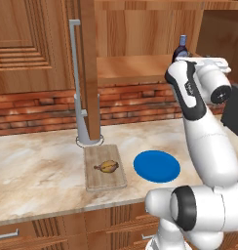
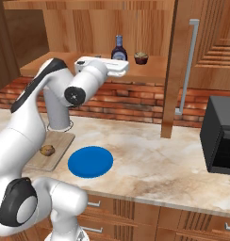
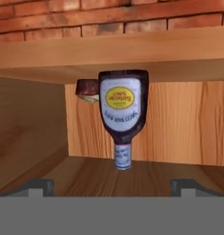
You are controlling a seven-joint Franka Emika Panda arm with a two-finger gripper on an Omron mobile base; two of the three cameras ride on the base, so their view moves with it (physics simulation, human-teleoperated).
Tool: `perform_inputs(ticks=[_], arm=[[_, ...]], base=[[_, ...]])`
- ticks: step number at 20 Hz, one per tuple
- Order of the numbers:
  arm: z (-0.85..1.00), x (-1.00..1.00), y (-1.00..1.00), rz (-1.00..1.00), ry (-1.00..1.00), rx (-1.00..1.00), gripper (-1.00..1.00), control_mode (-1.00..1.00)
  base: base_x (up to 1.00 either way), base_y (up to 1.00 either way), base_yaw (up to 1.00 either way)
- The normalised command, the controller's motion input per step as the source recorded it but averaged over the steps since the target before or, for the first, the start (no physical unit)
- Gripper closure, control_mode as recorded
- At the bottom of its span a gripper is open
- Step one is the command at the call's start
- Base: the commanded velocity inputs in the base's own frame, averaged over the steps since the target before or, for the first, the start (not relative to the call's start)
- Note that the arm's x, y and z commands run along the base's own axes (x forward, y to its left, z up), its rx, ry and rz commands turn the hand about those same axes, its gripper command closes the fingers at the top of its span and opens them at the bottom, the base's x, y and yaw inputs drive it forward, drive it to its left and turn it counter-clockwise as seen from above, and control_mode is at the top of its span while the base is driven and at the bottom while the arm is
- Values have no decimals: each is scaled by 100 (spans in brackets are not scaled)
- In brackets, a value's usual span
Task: Pick the chicken drumstick from the plate and place it on the cutting board. Then pick the condiment bottle from the cabinet and place it next to the cutting board.
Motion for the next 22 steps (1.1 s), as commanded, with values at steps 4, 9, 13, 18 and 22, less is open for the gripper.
perform_inputs(ticks=[4, 9, 13, 18, 22], arm=[[29, 0, 0, 0, 7, 3, -100, -100], [42, 0, 1, 0, 1, 6, -100, -100], [40, 0, 8, 0, 0, 6, -100, -100], [24, -8, 17, 0, 0, 4, -100, -100], [19, -10, 20, 0, 0, 3, -100, -100]], base=[[0, 0, 0], [0, 0, 0], [0, 0, 0], [0, 0, 0], [0, 0, 0]])
